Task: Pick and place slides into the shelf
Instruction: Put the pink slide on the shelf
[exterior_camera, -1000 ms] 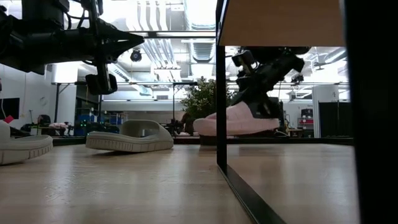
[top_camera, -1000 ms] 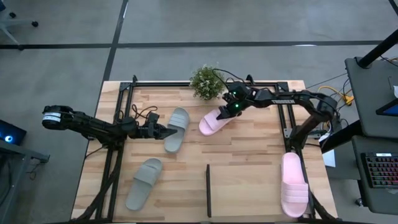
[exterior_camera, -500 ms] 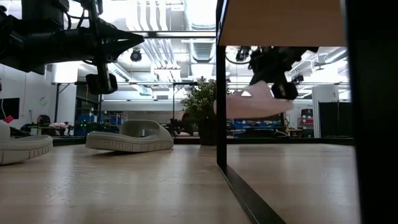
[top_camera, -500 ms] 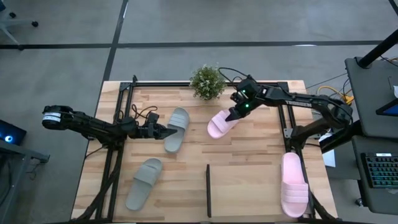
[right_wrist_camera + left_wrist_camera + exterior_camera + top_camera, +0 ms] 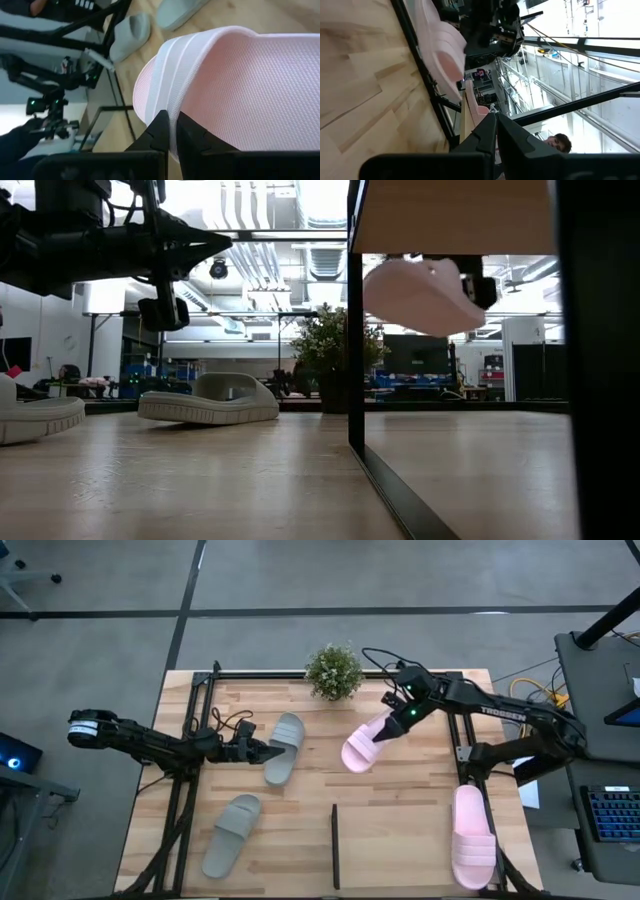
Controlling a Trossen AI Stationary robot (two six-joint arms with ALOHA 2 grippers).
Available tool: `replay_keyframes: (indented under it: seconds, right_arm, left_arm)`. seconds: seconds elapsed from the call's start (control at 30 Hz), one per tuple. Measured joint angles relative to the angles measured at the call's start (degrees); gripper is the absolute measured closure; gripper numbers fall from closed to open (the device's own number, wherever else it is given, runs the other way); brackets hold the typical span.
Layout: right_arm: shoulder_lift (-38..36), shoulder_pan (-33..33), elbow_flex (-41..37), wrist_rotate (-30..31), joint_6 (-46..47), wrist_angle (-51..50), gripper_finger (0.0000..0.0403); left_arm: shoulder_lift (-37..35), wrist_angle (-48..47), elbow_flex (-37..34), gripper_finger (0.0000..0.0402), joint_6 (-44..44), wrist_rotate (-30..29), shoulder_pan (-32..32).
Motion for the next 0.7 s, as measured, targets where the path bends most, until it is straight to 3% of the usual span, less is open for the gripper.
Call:
replay_keyframes:
  seconds: [0.7]
  right_arm:
    - [-8.02,11.71,0.00,-10.53,1.57,-2.67,0.0392]
  left_arm:
    - [0.00,-0.12,0.31,0.0402,-0.09,-0.02,0.00]
